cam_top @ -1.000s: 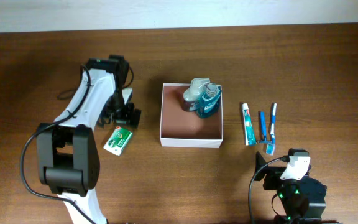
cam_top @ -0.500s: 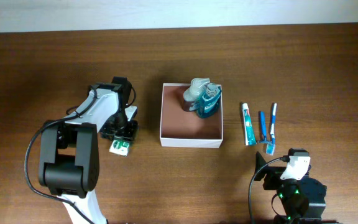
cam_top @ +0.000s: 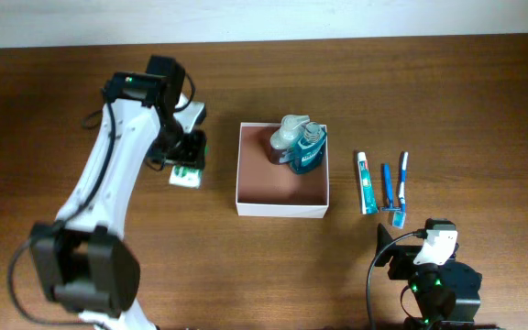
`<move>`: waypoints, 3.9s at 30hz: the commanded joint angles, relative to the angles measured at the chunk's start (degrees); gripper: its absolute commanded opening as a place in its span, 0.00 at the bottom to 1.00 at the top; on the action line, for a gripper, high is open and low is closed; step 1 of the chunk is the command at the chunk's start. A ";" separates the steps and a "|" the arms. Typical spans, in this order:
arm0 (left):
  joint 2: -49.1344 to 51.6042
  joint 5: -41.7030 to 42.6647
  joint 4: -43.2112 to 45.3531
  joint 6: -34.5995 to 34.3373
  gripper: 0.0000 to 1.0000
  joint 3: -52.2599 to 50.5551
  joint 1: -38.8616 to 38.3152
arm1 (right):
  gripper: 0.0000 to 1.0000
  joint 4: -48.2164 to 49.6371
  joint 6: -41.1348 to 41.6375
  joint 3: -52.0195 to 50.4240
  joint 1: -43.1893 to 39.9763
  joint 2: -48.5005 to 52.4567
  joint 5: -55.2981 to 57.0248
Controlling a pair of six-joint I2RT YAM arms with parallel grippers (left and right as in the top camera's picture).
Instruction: Pack container
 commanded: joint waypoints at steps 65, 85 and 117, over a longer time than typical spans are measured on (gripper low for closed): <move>-35.43 -21.88 -18.10 -17.00 0.99 23.17 -15.13 | 0.99 6.80 9.20 2.40 -0.33 0.39 -20.37; -35.43 -21.88 -18.10 -17.03 0.99 23.17 -15.13 | 0.99 -14.86 -0.66 54.14 -0.20 78.12 -10.36; -35.43 -21.88 -18.10 -17.00 0.99 23.17 -15.13 | 0.41 -2.89 5.86 54.07 10.45 105.57 5.03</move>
